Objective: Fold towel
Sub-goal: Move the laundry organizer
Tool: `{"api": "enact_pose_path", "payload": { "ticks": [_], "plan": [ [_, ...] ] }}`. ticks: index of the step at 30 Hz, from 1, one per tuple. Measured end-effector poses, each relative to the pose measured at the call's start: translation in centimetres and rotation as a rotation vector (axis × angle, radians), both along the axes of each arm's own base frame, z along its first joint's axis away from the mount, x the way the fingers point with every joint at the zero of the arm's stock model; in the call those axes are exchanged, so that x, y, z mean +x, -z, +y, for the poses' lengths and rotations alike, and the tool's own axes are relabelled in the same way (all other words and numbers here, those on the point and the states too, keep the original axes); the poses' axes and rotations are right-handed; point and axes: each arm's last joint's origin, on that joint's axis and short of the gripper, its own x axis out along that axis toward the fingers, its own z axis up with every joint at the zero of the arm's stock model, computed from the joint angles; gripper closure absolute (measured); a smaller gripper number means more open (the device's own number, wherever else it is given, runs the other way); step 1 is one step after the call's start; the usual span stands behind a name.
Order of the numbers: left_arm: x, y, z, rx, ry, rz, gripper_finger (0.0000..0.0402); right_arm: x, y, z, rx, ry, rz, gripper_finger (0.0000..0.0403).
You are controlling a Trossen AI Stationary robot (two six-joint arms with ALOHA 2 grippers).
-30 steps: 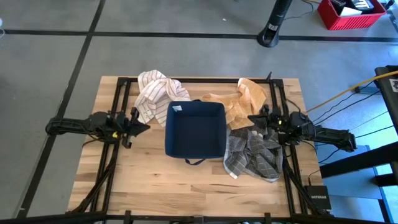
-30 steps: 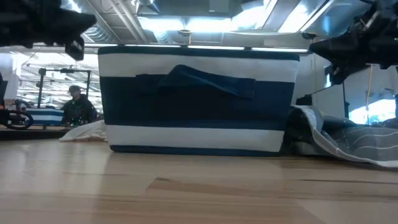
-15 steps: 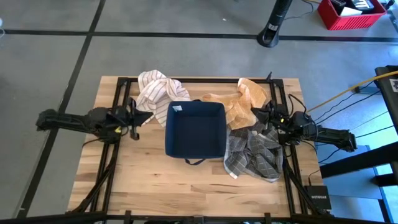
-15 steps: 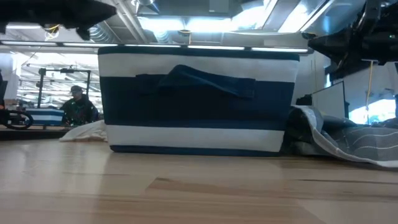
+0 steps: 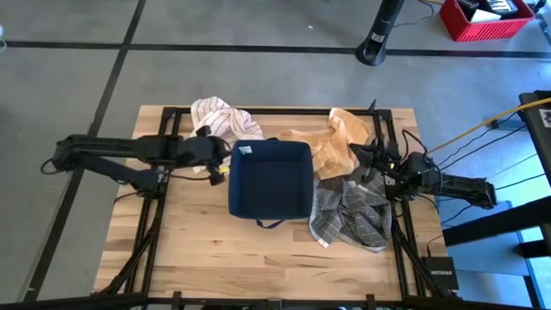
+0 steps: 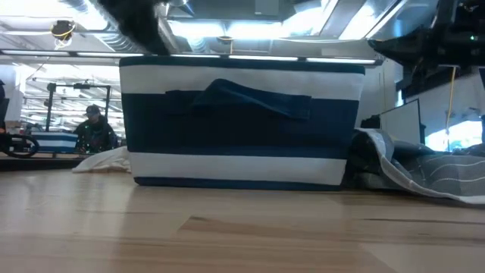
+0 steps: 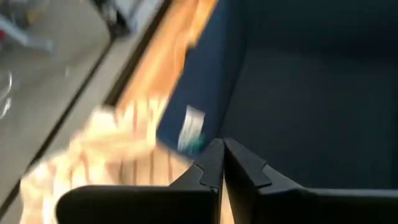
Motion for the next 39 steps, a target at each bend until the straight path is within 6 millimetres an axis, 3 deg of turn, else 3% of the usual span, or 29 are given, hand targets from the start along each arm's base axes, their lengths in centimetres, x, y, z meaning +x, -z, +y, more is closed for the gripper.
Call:
{"api": "enact_pose_path", "payload": {
  "ticks": [4, 9, 16, 23, 30, 39],
  "plan": [
    [-0.8, 0.9, 1.0, -0.049, -0.102, 0.099, 0.0374, 1.1, -0.9, -0.3, -0.025, 0.043, 0.103, 0.0395],
    [-1.7, -0.1, 1.4, -0.081, -0.109, 0.024, 0.0318, 3.9, -2.2, -0.7, -0.033, 0.049, 0.263, 0.0380],
    [0.3, -1.4, 2.8, -0.068, -0.027, -0.178, 0.0247, 8.1, -3.4, -1.3, -0.073, 0.046, 0.428, 0.0349],
    [3.9, 1.7, 6.1, -0.110, 0.038, -0.113, 0.0213, 10.2, -1.7, -1.6, -0.076, 0.035, 0.575, 0.0343],
    [6.0, 4.5, 10.8, -0.123, 0.048, -0.063, 0.0214, 10.2, -0.6, -1.6, -0.078, 0.026, 0.682, 0.0343],
    [7.3, 7.7, 12.8, -0.230, 0.165, 0.023, 0.0215, 10.2, -0.2, -1.4, -0.030, -0.047, 0.676, 0.0343]
  ]
}}
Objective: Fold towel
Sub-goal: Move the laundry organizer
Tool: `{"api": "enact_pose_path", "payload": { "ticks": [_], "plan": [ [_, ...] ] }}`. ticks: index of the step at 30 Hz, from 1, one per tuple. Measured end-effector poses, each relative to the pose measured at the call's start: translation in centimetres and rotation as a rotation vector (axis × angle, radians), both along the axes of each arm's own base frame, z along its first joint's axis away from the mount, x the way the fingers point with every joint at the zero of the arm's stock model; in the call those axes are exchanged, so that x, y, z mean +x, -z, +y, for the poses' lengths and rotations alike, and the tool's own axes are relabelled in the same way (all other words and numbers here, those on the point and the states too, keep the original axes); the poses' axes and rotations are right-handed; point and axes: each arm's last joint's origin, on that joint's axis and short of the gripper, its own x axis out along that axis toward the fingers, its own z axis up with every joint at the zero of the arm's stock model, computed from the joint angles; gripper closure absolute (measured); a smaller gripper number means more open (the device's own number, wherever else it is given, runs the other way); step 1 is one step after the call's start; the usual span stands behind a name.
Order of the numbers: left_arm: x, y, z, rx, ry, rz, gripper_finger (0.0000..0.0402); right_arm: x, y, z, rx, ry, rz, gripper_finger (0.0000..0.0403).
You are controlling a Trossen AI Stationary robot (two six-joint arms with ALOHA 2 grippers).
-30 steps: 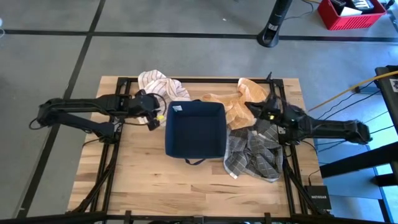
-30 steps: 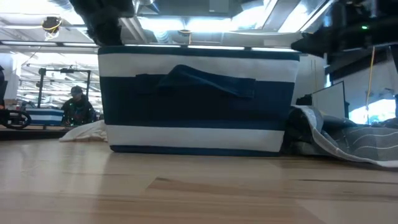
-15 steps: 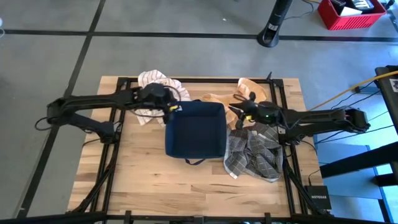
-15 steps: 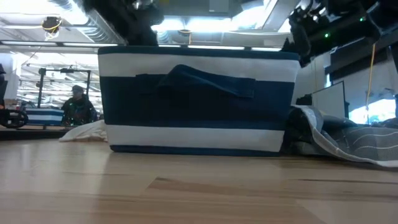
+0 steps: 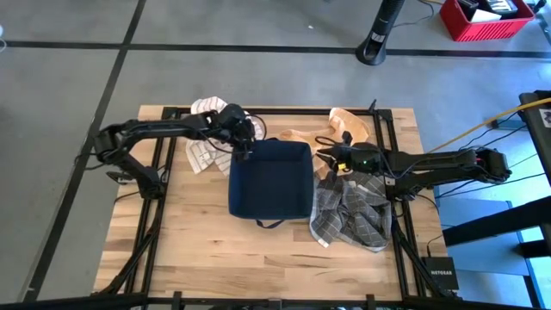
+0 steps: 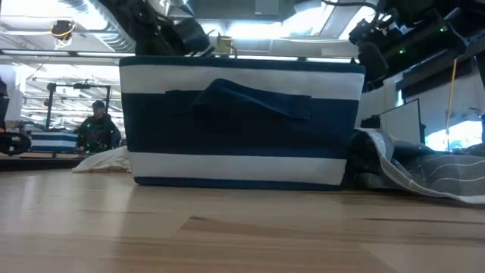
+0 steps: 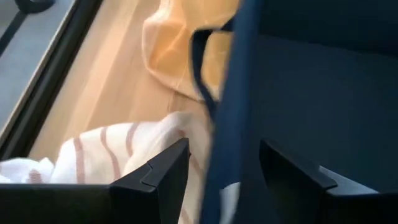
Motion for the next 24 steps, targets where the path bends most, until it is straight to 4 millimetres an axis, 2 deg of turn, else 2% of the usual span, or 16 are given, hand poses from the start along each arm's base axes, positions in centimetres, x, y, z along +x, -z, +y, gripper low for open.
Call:
{"api": "enact_pose_path", "payload": {
  "ticks": [4, 8, 12, 17, 20, 24],
  "plan": [
    [0.6, 0.5, 0.4, 0.016, 0.000, -0.022, 0.0238, 0.0, 0.2, 0.1, 0.044, -0.028, -0.003, 0.0343],
    [0.9, 0.3, 0.6, 0.074, 0.032, -0.047, 0.0311, 0.0, 0.1, 0.2, 0.060, -0.030, -0.013, 0.0343],
    [0.6, 0.1, 1.6, 0.197, 0.004, -0.025, 0.0387, -0.2, -0.2, 0.2, 0.063, -0.027, -0.033, 0.0343],
    [0.7, -0.6, 4.1, 0.380, -0.082, -0.092, 0.0389, -0.2, -0.3, 0.2, 0.062, -0.025, -0.040, 0.0343],
    [0.6, -0.5, 5.5, 0.522, -0.025, -0.072, 0.0397, -0.2, -0.3, 0.2, 0.061, -0.025, -0.041, 0.0343],
    [0.5, 1.0, 7.2, 0.595, 0.074, -0.035, 0.0394, -0.2, -0.3, 0.2, 0.058, -0.026, -0.039, 0.0343]
  ]
}}
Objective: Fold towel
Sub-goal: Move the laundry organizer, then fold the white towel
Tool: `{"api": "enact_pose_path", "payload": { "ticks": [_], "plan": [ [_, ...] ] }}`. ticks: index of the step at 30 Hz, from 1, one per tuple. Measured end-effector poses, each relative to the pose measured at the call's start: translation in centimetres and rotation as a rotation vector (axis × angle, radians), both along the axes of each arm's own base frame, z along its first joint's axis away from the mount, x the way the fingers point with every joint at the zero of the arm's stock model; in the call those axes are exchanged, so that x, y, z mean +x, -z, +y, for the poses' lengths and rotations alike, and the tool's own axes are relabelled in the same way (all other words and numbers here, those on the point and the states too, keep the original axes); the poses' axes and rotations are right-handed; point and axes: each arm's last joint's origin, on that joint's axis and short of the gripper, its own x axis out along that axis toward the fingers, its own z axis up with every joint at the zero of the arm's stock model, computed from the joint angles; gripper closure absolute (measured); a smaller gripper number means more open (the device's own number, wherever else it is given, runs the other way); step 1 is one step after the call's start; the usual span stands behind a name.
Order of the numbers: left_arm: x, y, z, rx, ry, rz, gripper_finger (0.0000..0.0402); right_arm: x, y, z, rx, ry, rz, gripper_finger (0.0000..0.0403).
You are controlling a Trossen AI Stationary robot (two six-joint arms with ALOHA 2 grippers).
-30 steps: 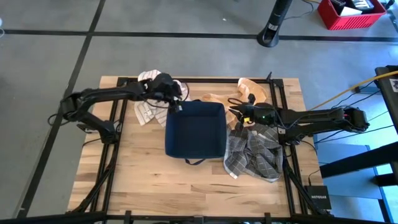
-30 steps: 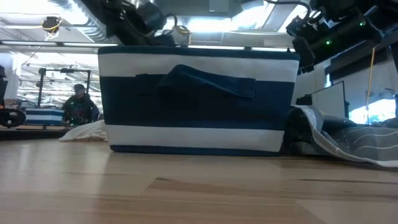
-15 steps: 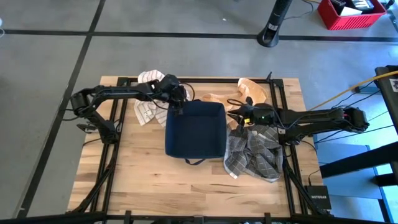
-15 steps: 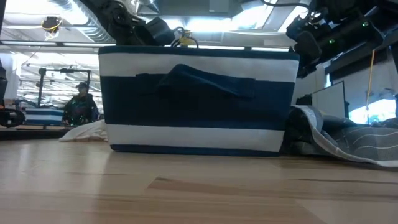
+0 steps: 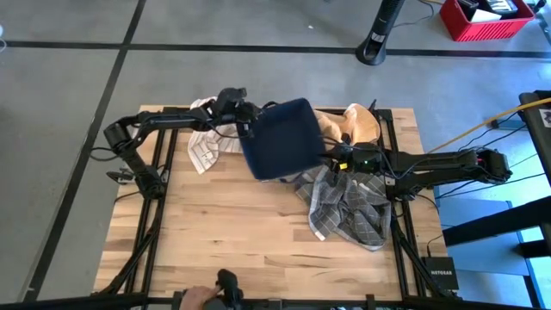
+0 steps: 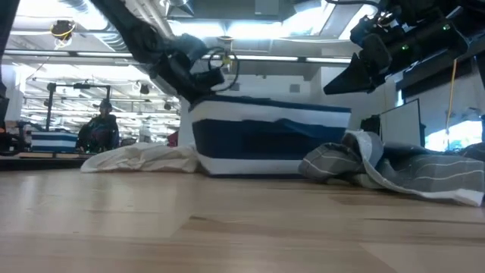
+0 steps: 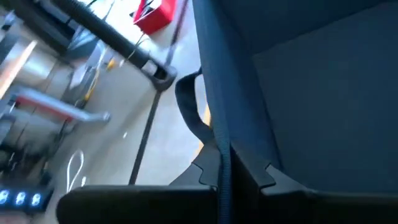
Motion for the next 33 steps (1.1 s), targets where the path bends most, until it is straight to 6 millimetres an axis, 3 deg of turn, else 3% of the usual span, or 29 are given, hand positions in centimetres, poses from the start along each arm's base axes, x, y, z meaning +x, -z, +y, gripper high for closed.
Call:
{"api": "enact_pose_path", "payload": {
  "ticks": [3, 8, 17, 21, 26, 30, 33],
  "plan": [
    [0.2, 1.0, 0.8, -0.012, 0.088, -0.007, 0.0395, 0.0, 0.0, 0.0, -0.017, -0.007, 0.007, 0.0343],
    [1.5, 1.4, 2.0, 0.036, 0.070, -0.076, 0.0393, 0.0, 0.0, 0.0, -0.022, -0.008, 0.006, 0.0343],
    [2.5, -0.5, 2.8, 0.156, -0.030, -0.130, 0.0298, -0.1, 0.3, 0.0, -0.024, 0.007, 0.039, 0.0343],
    [2.4, -1.9, 1.2, 0.154, -0.118, -0.075, 0.0252, -0.2, 0.3, -0.1, -0.047, 0.033, 0.049, 0.0343],
    [1.0, -5.8, -2.8, 0.066, -0.236, -0.082, 0.0227, -0.1, 0.1, -0.2, -0.077, 0.058, 0.044, 0.0343],
    [-2.0, -8.1, -5.5, -0.102, -0.395, -0.083, 0.0230, -0.1, 0.1, -0.2, -0.094, 0.051, 0.050, 0.0343],
    [-4.4, -7.9, -6.4, -0.279, -0.543, -0.066, 0.0238, -0.1, 0.1, -0.2, -0.097, 0.049, 0.050, 0.0343]
  ]
}}
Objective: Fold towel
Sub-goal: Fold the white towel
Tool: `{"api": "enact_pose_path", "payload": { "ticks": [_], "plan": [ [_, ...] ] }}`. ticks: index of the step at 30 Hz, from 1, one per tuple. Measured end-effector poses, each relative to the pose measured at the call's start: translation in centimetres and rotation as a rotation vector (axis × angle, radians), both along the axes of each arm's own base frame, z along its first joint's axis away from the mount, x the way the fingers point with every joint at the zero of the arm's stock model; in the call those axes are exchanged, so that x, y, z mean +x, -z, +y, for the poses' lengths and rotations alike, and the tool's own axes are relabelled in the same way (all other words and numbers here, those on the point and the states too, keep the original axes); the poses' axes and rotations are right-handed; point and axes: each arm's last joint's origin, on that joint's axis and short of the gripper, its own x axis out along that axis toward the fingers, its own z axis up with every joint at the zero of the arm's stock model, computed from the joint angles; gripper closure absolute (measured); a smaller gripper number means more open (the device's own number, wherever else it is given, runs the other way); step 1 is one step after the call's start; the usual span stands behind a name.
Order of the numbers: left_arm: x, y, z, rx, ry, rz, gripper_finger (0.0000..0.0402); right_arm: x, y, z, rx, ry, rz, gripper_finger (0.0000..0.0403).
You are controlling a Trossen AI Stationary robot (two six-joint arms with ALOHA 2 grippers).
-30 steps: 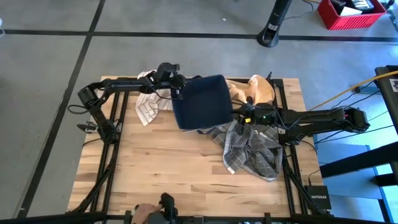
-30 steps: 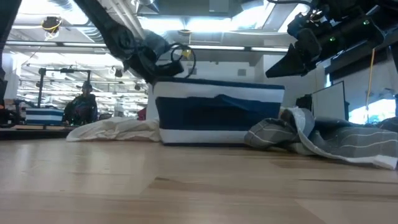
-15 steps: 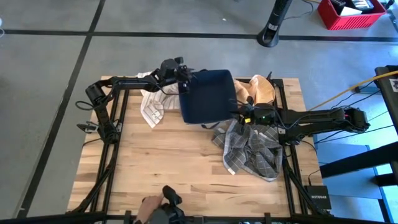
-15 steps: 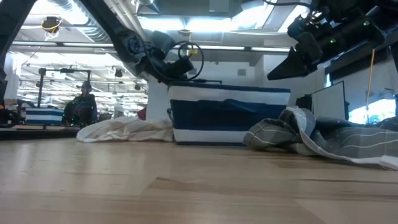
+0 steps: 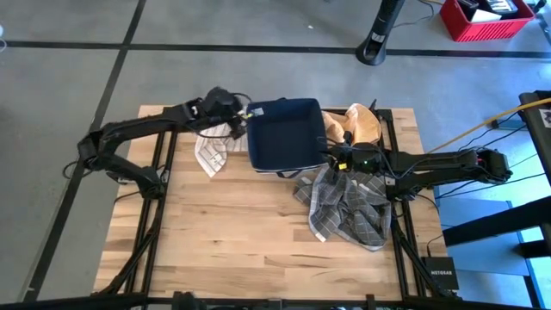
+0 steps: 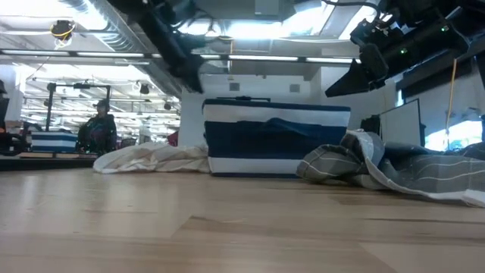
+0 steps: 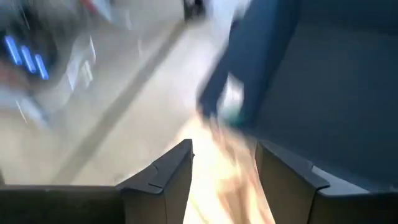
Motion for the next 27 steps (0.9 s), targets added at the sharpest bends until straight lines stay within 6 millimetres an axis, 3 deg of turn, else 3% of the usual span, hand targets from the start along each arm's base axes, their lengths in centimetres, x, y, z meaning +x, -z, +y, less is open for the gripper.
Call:
{"api": "enact_pose_path", "payload": {
  "ticks": [6, 13, 19, 27],
  "plan": [
    [-2.8, 5.2, -1.2, -0.263, -0.218, 0.073, 0.0246, 0.0, 0.0, 0.0, 0.001, 0.000, 0.002, 0.0343],
    [-4.0, 12.1, -4.3, -0.473, -0.216, 0.183, 0.0247, 0.0, 0.0, 0.0, 0.001, -0.008, 0.002, 0.0343],
    [-3.8, 13.8, -6.3, -0.525, -0.118, 0.193, 0.0247, 0.0, 0.0, 0.0, -0.024, -0.019, 0.015, 0.0343],
    [-4.8, 15.7, -7.3, -0.535, -0.071, 0.249, 0.0257, 0.0, 0.1, 0.0, -0.037, -0.026, 0.024, 0.0343]
  ]
}}
